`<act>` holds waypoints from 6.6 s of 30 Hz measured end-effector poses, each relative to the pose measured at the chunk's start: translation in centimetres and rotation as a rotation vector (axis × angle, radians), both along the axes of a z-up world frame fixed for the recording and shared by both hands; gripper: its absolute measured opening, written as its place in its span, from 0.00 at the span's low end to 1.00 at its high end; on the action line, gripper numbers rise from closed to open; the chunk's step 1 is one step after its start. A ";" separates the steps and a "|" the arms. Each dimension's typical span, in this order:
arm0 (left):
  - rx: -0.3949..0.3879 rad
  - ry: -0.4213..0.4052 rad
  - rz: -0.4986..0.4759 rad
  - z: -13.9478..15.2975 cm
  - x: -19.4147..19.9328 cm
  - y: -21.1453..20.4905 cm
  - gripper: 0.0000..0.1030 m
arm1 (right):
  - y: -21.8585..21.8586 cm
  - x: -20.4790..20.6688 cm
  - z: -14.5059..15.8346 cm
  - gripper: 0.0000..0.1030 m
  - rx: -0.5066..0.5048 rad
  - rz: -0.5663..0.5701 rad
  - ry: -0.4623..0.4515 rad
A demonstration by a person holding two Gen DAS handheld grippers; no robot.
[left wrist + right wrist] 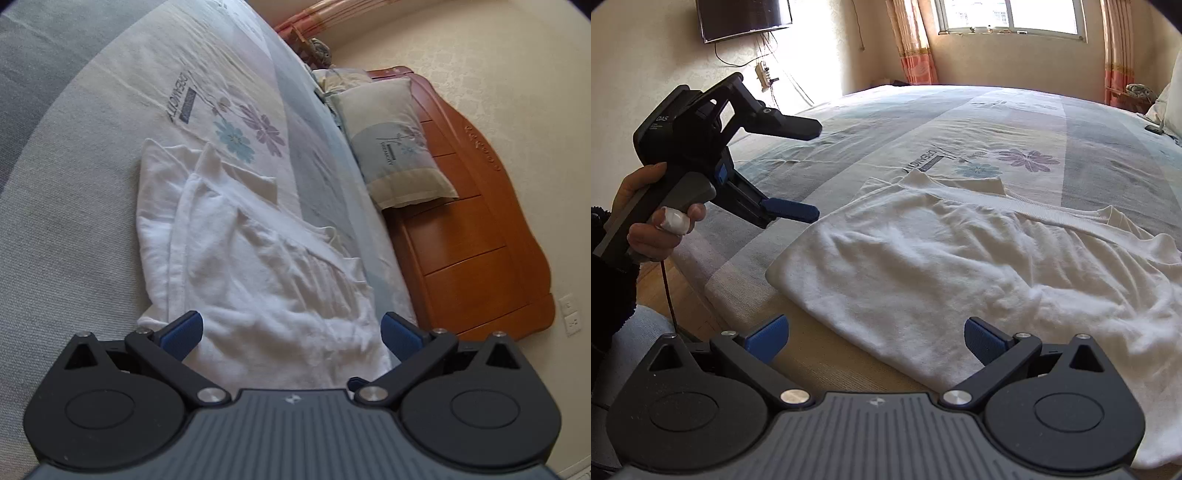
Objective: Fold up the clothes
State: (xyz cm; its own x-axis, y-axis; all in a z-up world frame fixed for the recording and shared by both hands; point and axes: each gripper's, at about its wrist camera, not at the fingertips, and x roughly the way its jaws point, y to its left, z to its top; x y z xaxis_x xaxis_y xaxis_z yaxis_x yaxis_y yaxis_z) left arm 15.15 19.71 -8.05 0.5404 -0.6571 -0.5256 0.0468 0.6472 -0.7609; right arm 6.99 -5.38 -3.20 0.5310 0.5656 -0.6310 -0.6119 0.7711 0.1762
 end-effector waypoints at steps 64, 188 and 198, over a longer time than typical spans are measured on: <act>-0.091 0.099 -0.212 -2.7 8.3 -0.9 0.99 | -7.2 3.1 -0.3 1.00 0.234 -0.117 0.103; 0.542 0.071 -0.113 2.1 6.6 -6.8 0.15 | -10.4 2.4 0.5 1.00 0.427 -0.305 0.231; 0.466 0.025 -0.137 6.3 6.1 -8.1 0.15 | -11.8 1.9 1.5 1.00 0.419 -0.280 0.177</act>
State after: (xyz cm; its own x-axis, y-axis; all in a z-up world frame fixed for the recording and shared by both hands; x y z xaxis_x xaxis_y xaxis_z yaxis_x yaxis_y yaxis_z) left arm 21.27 11.62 -1.80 0.4491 -0.4128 -0.7924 0.1408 0.9085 -0.3935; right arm 8.88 -17.13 -1.68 0.6037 0.6403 -0.4749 -0.3257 0.7419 0.5862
